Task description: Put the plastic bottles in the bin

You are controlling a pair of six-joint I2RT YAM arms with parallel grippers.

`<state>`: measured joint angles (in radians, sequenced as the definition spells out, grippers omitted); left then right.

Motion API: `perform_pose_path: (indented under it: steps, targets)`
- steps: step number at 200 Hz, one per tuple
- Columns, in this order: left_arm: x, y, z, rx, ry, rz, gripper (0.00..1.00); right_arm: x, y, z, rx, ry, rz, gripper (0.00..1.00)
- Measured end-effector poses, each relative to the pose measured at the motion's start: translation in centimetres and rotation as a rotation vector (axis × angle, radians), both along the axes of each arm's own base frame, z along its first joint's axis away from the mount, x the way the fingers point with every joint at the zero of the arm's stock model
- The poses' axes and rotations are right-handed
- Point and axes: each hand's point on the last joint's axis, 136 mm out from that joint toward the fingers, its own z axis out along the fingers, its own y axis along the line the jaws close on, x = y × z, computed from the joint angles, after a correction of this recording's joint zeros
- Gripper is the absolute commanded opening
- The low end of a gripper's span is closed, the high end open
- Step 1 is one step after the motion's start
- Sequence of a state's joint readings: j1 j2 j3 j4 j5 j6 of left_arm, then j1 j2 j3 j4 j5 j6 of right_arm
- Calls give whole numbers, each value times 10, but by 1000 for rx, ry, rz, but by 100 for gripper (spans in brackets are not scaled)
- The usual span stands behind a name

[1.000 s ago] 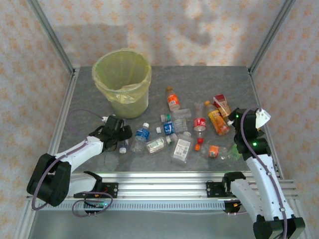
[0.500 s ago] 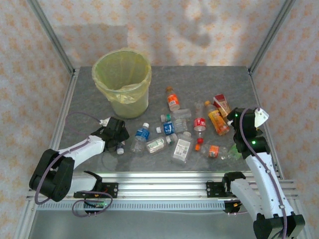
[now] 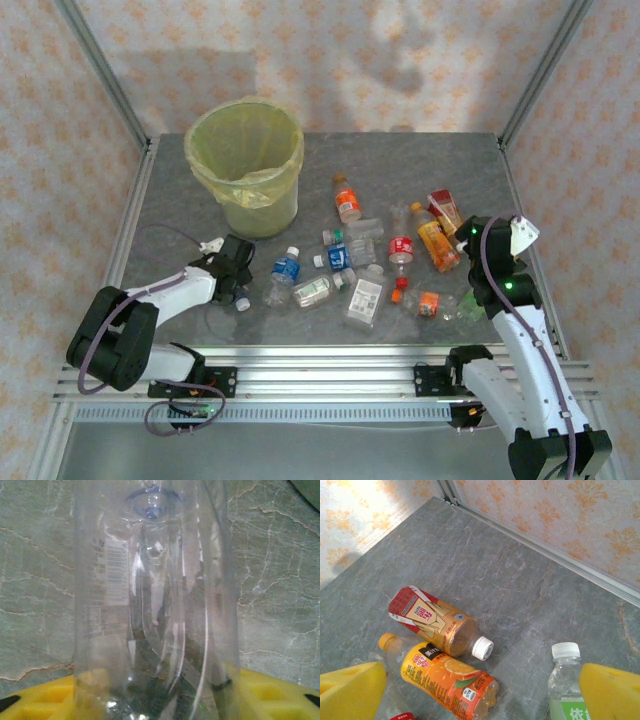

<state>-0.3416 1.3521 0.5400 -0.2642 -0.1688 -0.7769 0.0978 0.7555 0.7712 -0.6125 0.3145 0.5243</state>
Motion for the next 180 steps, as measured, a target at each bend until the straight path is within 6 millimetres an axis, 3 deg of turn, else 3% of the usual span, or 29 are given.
perform_pose_path:
  steps: [36, 61, 180]
  targets:
    - [0, 1, 8, -4, -20, 7, 54, 0, 0, 0, 0, 0, 0, 99]
    - [-1, 8, 31, 9, -83, 23, 54, 0, 0, 0, 0, 0, 0, 99]
    - [4, 52, 226, 135, -587, 146, 54, -1, 0, -3, 13, -1, -10, 99]
